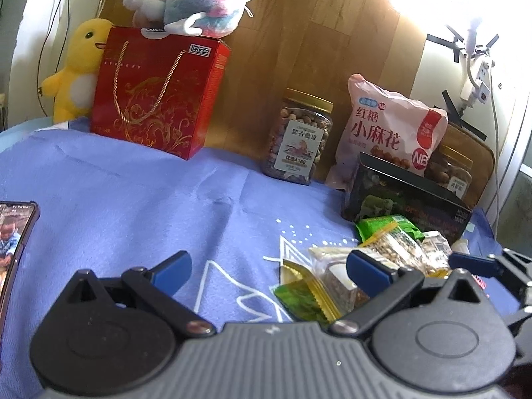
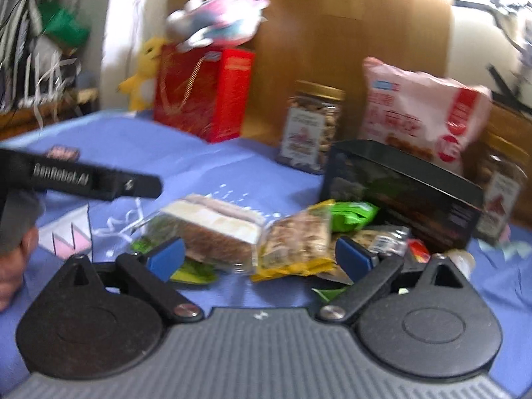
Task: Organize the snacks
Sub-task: 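Close the left gripper on the clear-wrapped sesame bar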
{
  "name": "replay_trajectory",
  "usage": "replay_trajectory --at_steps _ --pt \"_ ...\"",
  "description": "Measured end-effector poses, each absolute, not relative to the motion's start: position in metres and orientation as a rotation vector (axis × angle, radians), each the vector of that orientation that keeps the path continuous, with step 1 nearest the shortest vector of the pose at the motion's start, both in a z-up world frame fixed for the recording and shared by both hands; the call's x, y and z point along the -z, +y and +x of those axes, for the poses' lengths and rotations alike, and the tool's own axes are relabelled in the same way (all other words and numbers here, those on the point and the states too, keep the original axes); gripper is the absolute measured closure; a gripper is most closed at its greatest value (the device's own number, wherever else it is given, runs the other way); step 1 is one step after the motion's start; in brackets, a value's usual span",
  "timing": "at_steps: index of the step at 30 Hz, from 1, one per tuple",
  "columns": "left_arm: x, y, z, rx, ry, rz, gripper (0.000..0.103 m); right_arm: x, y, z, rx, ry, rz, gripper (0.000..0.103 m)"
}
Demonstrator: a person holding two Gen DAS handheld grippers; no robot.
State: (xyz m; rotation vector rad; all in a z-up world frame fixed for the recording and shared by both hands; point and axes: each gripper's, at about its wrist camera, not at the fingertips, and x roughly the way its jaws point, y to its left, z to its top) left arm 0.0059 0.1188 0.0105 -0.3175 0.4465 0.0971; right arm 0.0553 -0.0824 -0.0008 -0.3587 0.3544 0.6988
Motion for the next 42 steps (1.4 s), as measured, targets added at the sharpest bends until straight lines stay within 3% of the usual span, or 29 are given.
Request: replay_trajectory --at_steps 5,7,9,10,12,17,19,21,38,40,42 --pt "-0.010 0.119 0.006 -0.101 0.447 -0.321 0.000 0.010 -0.067 0.069 -0.740 0.388 -0.398 0.010" --pt "-0.010 0.120 0.006 -0.102 0.446 -0.323 0.000 0.009 -0.068 0.071 -0.732 0.400 -0.391 0.032" --pt "-0.010 0.120 0.006 -0.103 0.447 -0.323 0.000 0.009 -0.072 0.074 -0.718 0.430 -0.369 0.080" --pt "-0.010 0.120 0.006 -0.104 0.448 -0.322 0.000 0.009 -0.076 0.074 -0.695 0.431 -0.362 0.089" --pt "-0.010 0.119 0.006 -0.105 0.448 -0.320 0.000 0.010 -0.084 0.074 -0.692 0.453 -0.324 0.097" --pt "-0.011 0.119 0.005 -0.112 0.445 -0.318 0.000 0.007 -0.091 0.063 -0.689 0.447 -0.325 0.093" --pt "-0.011 0.120 0.004 -0.111 0.440 -0.321 0.000 0.002 -0.092 0.064 -0.723 0.455 -0.291 0.084" --pt "-0.011 0.121 0.004 -0.111 0.438 -0.327 0.000 -0.005 -0.092 0.066 -0.751 0.464 -0.239 0.065" --pt "-0.024 0.151 0.036 -0.049 0.496 -0.470 0.002 -0.016 -0.071 0.114 -0.812 0.632 -0.036 0.061" --pt "-0.027 0.158 0.041 -0.055 0.496 -0.493 0.003 -0.018 -0.065 0.114 -0.841 0.627 -0.052 0.058" --pt "-0.025 0.165 0.049 -0.037 0.528 -0.521 0.005 -0.016 -0.058 0.117 -0.867 0.627 -0.087 0.043"
